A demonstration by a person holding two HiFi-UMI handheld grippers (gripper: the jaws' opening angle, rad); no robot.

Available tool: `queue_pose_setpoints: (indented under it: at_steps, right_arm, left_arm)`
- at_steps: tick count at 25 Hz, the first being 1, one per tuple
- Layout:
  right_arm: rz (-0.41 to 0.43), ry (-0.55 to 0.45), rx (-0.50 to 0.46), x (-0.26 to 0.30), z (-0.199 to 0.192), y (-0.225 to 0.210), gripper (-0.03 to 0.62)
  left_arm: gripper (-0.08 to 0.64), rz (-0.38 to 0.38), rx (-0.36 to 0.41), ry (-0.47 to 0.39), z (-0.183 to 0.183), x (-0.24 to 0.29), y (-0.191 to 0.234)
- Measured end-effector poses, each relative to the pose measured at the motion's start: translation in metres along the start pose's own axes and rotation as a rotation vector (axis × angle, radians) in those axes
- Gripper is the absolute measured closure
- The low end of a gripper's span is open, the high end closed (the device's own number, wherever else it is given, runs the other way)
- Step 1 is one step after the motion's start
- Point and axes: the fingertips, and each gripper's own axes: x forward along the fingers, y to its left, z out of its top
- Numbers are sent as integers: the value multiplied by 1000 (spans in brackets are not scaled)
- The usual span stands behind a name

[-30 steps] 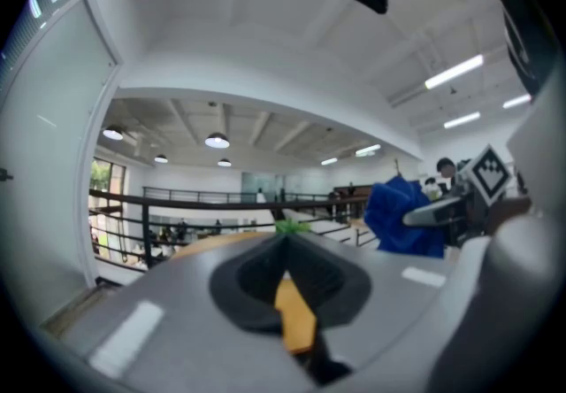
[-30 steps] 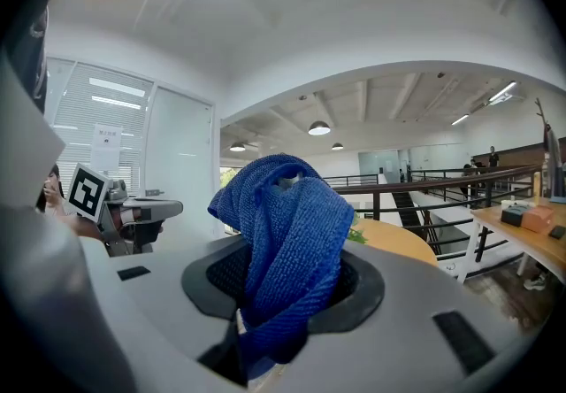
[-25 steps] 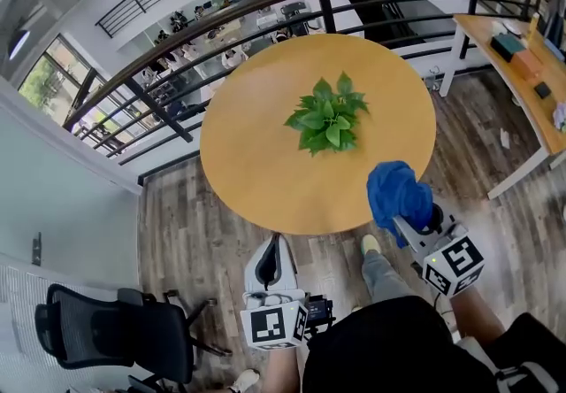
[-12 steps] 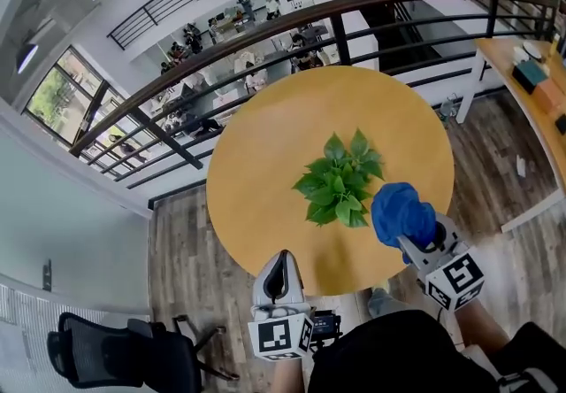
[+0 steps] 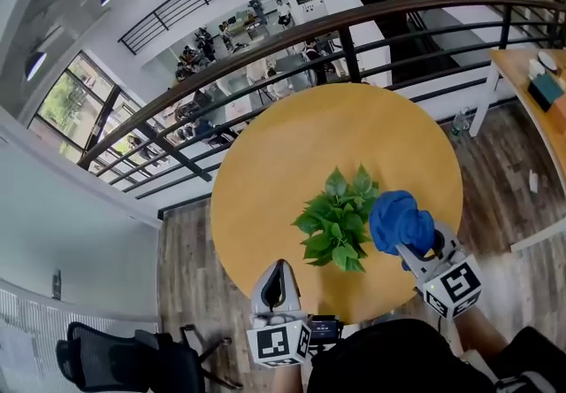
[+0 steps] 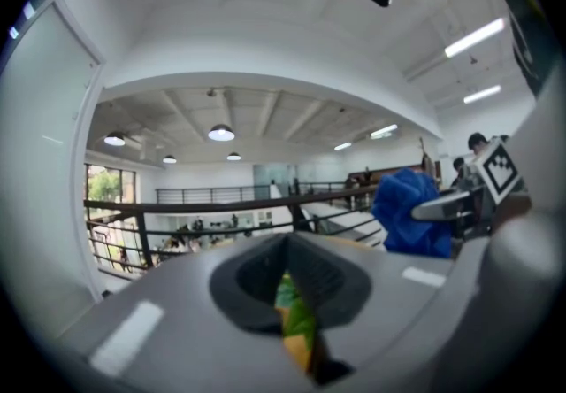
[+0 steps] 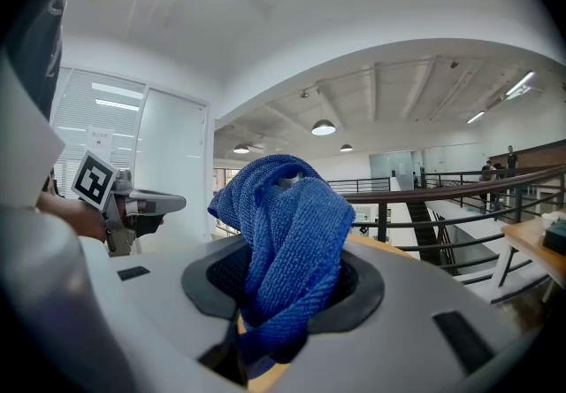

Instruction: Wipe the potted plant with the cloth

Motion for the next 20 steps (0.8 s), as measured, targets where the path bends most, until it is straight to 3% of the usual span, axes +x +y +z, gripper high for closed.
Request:
queue_pose_setpoints:
  at_steps: [6,9,11,16,20]
  right_arm:
    - [6,-1,1,20,-7,-24,430]
    - [3,9,1,25,-10,-30,430]
    - [-5,20,-1,26,-10,-32,430]
    - [-11,26,-10,32,-8,-33,430]
    - [-13,31,-12,39,-12,-35,430]
  left_arm:
    - [560,25,4,2,-6,19,4]
    - [552,-6,-23,2,-12,28,3]
    - [464,-58,-37,6,-15,34,-2]
    - [345,-164,-11,30,-25,52,-15]
    - [319,-193,17,26,-40,60,-8]
